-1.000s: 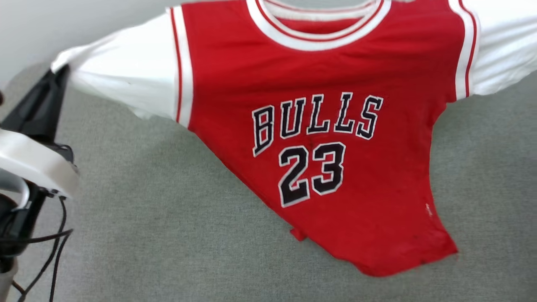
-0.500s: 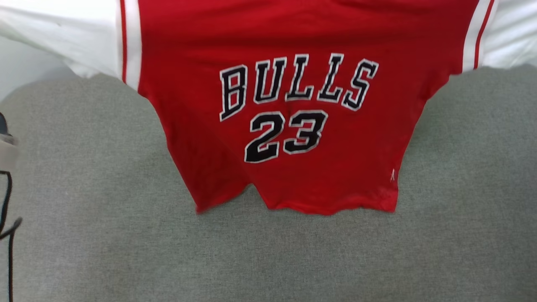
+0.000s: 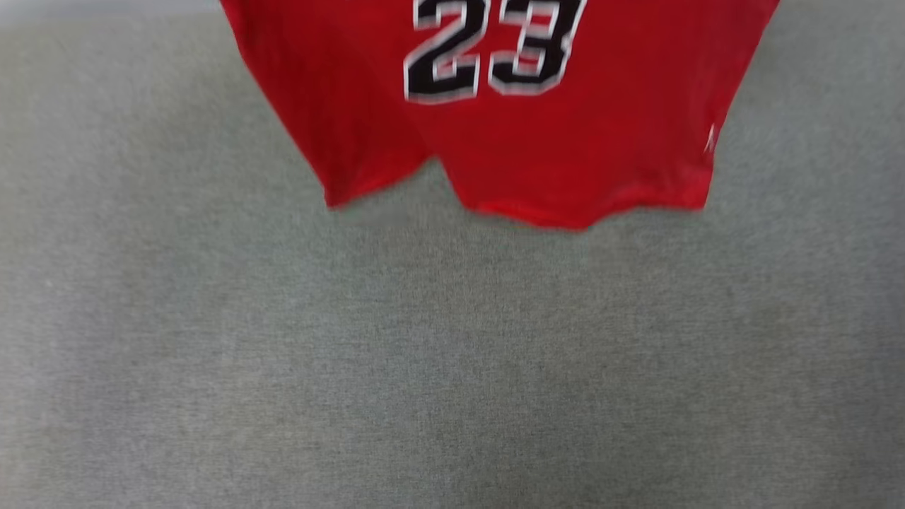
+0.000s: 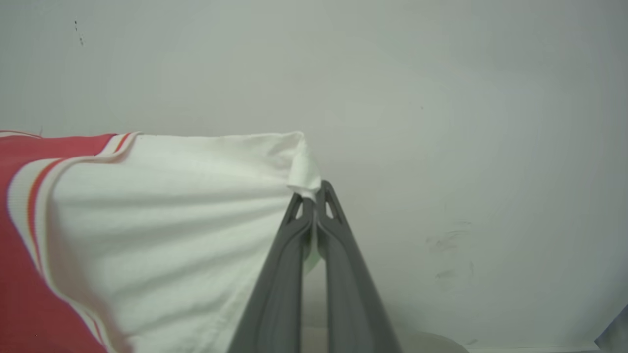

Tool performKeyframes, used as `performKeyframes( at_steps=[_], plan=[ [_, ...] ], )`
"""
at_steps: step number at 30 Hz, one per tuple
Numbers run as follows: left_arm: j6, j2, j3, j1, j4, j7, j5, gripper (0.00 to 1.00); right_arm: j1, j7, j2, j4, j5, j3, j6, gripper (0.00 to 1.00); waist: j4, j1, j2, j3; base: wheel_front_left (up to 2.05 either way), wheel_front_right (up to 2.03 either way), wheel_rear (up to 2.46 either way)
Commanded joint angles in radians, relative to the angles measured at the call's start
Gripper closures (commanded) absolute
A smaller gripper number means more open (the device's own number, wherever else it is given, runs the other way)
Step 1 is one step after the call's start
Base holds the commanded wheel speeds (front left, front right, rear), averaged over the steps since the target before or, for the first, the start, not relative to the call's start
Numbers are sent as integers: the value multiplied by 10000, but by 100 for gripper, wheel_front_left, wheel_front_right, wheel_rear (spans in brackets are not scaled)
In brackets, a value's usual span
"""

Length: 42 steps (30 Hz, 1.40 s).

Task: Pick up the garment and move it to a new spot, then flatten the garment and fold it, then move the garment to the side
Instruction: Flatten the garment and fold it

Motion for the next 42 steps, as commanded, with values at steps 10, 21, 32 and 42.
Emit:
performKeyframes(
  at_steps=[10,21,32,42],
  plan=[
    [-756,-540,-1371,-4971,4056,-134,871,100,-3743,-1563,251,2921,-1612,-592,-35,100,69,0,0,2604,0,0,0],
    [-976,-1873,-2233,-8387,7606,-2865,1863,100,-6062,-3534,868,5523,-2829,-1331,-37,100,273,0,0,3360,0,0,0],
    [-1138,-2963,-2976,-6652,9093,-4282,1417,100,-5054,-4233,1060,6668,-2101,-812,-23,100,483,0,0,3128,0,0,0],
    [-1173,-3308,-3378,-3109,8537,-4660,466,100,-1659,-3465,685,5971,442,593,-21,100,464,0,0,1588,0,0,0]
  ],
)
